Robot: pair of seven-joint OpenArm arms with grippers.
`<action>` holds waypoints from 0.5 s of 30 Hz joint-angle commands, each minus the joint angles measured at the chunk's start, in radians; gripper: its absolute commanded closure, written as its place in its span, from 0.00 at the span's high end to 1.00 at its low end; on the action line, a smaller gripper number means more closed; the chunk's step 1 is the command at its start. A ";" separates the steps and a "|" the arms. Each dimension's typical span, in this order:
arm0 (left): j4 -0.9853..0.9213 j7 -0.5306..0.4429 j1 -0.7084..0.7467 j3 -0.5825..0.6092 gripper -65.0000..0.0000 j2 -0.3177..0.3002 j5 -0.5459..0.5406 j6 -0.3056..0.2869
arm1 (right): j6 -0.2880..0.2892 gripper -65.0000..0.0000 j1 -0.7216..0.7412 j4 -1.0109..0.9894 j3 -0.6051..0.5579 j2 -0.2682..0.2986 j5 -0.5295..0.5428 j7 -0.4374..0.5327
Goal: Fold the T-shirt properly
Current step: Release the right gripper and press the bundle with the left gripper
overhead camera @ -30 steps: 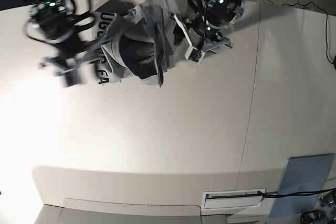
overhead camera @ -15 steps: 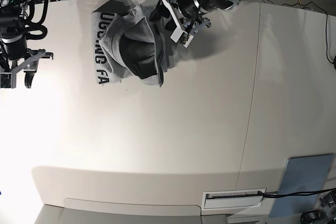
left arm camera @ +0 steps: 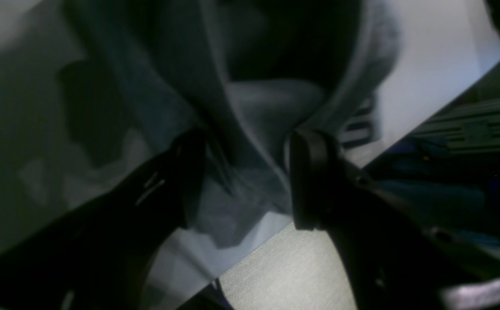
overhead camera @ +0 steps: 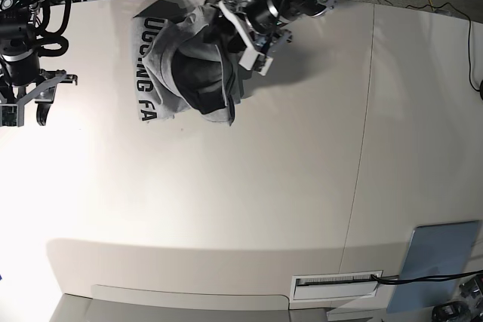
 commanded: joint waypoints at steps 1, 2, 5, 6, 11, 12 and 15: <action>0.015 -0.014 0.000 0.003 0.47 0.006 -0.002 -0.003 | -0.005 0.42 0.005 0.017 0.008 0.014 -0.002 0.021; 0.015 -0.011 0.000 0.003 0.47 0.006 -0.003 -0.002 | -0.005 0.42 0.005 0.017 0.008 0.014 -0.002 0.019; 0.011 0.012 0.001 0.003 0.47 0.006 -0.002 0.012 | -0.005 0.42 0.005 0.017 0.008 0.014 -0.002 0.016; 0.004 0.011 0.001 0.003 0.47 0.006 -0.002 0.012 | -0.005 0.42 0.005 0.017 0.008 0.014 -0.002 0.016; -0.064 0.011 0.000 0.003 0.46 0.006 -0.003 0.012 | -0.005 0.42 0.005 0.017 0.008 0.014 -0.002 0.017; -0.077 0.011 0.000 0.003 0.45 0.007 -0.002 0.012 | -0.005 0.42 0.005 0.017 0.008 0.014 -0.002 0.018; -0.095 0.011 -0.006 0.003 0.26 0.006 -0.002 0.012 | -0.005 0.42 0.006 0.017 0.008 0.015 -0.002 0.020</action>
